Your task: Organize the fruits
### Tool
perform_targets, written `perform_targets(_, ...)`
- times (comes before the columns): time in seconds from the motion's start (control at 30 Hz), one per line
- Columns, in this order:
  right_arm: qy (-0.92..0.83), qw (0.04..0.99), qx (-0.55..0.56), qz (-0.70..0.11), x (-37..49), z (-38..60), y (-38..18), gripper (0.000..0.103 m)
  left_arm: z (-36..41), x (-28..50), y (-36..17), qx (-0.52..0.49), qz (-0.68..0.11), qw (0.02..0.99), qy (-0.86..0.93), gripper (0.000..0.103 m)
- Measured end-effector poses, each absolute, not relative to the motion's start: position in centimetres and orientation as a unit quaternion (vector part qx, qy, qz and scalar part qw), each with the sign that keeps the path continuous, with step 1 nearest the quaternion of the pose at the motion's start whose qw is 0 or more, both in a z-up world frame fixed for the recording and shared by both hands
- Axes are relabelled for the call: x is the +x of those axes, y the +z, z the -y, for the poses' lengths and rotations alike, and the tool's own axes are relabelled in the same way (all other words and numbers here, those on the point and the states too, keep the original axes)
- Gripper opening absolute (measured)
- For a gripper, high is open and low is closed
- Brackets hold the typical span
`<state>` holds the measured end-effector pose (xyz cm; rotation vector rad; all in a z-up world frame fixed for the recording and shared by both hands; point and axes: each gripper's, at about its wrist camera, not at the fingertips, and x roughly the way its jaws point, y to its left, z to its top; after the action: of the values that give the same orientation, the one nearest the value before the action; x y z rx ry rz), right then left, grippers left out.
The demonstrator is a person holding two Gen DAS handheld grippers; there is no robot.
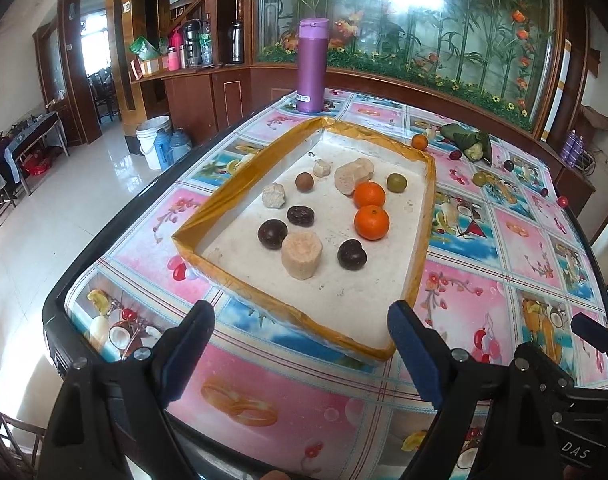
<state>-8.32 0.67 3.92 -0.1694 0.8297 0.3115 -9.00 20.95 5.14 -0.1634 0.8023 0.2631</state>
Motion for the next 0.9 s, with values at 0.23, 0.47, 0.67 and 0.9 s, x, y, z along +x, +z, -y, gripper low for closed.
perform_targets(0.23, 0.146, 0.897, -0.087, -0.409, -8.9, -1.7, 3.5, 0.095, -21.6, -9.3, 5.4, -0.071, -0.381, 0.914, 0.118, 0.09)
perform_targets(0.47, 0.141, 0.897, -0.093, -0.408, -9.5, -2.3, 3.5, 0.095, -21.9, -9.5, 6.1, -0.062, -0.372, 0.92, 0.105, 0.09)
perform_targets(0.67, 0.135, 0.899, -0.089, -0.408, -9.6, -2.3, 3.6, 0.095, -22.1, -9.4, 6.4, -0.065, -0.371, 0.922, 0.095, 0.09)
perform_targets(0.9, 0.136, 0.898, -0.092, -0.407, -9.9, -2.5, 3.6, 0.095, -21.8, -9.8, 6.6, -0.059, -0.358, 0.929, 0.077, 0.092)
